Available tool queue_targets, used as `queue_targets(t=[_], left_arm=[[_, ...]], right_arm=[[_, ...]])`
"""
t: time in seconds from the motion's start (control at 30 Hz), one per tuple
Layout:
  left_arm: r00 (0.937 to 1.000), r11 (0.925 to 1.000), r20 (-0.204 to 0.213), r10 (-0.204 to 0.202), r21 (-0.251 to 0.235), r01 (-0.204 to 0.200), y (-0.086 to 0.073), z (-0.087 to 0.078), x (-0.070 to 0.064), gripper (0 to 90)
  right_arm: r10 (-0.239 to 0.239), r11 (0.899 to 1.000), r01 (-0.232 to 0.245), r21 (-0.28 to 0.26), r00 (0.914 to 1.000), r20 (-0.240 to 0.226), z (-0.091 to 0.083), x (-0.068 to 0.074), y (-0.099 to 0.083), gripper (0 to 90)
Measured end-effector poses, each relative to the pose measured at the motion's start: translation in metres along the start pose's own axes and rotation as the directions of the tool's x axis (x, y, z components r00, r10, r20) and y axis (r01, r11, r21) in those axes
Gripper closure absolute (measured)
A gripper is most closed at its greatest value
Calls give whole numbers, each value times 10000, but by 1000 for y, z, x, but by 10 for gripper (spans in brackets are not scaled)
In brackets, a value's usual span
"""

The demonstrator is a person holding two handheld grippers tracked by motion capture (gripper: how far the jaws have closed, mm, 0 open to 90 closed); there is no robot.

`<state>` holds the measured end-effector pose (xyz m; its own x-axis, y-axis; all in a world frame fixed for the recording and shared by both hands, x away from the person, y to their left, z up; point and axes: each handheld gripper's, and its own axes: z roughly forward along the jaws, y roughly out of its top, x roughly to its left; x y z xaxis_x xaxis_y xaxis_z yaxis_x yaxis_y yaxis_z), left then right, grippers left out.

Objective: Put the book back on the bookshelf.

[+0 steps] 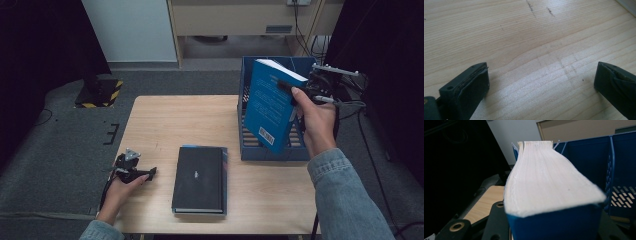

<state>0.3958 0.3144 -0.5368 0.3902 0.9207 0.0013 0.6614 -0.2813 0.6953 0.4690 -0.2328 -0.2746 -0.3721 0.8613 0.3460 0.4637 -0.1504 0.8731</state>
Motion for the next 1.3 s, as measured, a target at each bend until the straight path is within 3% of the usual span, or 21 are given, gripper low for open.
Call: queue_targets(t=[1.3], left_arm=[[10000,10000,20,17,-31,-17,0,0,-1,0]], right_arm=[[-166,9996,176,-236,9990,413,18,9,-1,602]])
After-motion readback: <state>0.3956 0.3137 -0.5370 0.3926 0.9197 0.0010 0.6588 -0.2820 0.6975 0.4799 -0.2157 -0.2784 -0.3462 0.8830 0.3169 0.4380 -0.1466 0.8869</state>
